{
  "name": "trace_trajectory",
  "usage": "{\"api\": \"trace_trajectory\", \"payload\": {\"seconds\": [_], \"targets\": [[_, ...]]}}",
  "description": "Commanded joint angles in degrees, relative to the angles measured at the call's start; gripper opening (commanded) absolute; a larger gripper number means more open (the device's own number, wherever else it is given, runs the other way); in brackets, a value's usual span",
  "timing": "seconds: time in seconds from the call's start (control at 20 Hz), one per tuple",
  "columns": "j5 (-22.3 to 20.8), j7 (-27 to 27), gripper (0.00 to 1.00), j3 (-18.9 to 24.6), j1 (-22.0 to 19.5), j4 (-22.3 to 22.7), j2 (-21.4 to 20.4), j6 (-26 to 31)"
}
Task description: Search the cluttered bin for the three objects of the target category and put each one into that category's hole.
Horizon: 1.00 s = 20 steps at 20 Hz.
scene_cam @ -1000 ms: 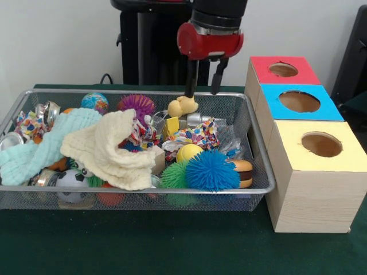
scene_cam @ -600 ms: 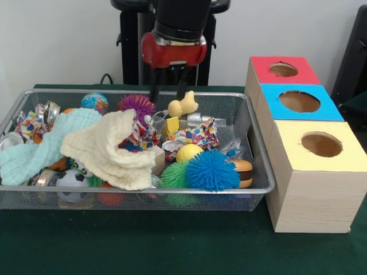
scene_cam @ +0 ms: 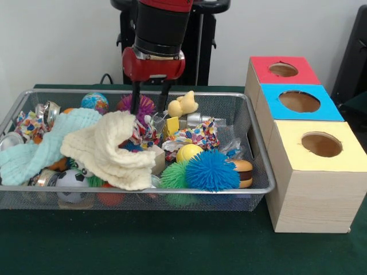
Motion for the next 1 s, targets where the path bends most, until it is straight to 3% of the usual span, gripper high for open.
{"api": "trace_trajectory", "payload": {"seconds": [0.05, 0.2, 0.45, 0.65, 1.0], "targets": [[0.6, 10.7, 1.0, -1.9, 2.1, 2.8, 3.0, -1.9], [4.0, 10.9, 1.0, -1.1, 0.8, 3.7, 4.1, -0.6], [5.5, 9.7, 1.0, -0.6, 0.1, 4.0, 5.2, -0.6], [4.9, 7.9, 1.0, -0.6, 0.4, 4.1, 5.2, -0.3], [-0.2, 5.4, 1.0, -2.1, 1.3, 0.7, 8.0, -3.7]]}}
